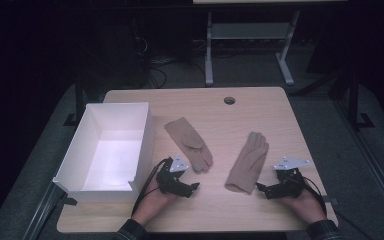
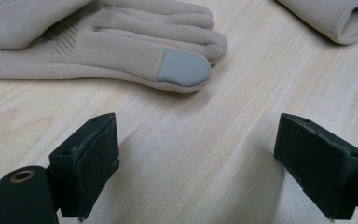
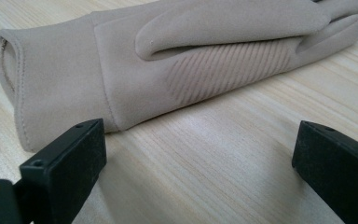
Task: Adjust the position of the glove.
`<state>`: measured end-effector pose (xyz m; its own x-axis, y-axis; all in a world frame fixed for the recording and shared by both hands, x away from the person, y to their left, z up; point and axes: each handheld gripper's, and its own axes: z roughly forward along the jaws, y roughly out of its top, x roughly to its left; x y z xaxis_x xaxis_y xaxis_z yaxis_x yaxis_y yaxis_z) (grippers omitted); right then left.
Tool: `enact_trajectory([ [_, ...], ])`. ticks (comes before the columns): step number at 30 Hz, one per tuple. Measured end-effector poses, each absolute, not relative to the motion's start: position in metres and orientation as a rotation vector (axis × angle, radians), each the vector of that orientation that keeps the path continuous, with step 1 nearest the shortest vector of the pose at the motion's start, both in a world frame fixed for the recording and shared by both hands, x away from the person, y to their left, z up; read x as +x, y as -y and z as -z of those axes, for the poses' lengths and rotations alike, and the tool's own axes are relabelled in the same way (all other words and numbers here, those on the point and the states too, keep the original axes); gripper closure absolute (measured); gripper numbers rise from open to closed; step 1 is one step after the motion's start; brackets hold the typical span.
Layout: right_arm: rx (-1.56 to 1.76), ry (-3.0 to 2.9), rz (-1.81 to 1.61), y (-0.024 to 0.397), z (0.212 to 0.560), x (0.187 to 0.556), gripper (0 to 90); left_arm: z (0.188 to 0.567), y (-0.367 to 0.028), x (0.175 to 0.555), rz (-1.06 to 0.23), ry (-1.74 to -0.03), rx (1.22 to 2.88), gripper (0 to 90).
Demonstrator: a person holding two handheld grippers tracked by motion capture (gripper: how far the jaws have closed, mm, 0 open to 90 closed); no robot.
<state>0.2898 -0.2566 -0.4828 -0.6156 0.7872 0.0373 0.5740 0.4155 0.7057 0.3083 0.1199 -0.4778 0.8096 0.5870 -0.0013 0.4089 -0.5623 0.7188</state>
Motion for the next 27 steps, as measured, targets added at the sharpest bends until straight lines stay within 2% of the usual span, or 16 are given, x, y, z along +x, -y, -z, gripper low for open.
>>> enact_trajectory([
  [5, 1.173, -2.378, -1.008, 0.257, 0.483, 0.290, 2.4, 0.478, -0.120, 0.308, -0.307, -0.725, 2.245, 13.0],
  [11, 1.143, -2.434, -0.998, 0.254, 0.475, 0.290, 12.7, 0.478, -0.120, 0.308, -0.306, -0.729, 2.244, 13.0],
  [19, 1.157, -2.430, -1.060, 0.253, 0.467, 0.292, 18.3, 0.478, -0.119, 0.307, -0.315, -0.744, 2.237, 12.9],
  [23, 1.146, -2.436, -1.092, 0.253, 0.463, 0.291, 26.8, 0.478, -0.120, 0.307, -0.316, -0.742, 2.239, 13.0],
  [26, 1.117, -2.465, -1.132, 0.251, 0.459, 0.292, 39.2, 0.478, -0.120, 0.307, -0.320, -0.739, 2.241, 13.0],
  [27, 1.117, -2.465, -1.132, 0.251, 0.459, 0.292, 39.2, 0.478, -0.120, 0.307, -0.321, -0.737, 2.241, 13.0],
])
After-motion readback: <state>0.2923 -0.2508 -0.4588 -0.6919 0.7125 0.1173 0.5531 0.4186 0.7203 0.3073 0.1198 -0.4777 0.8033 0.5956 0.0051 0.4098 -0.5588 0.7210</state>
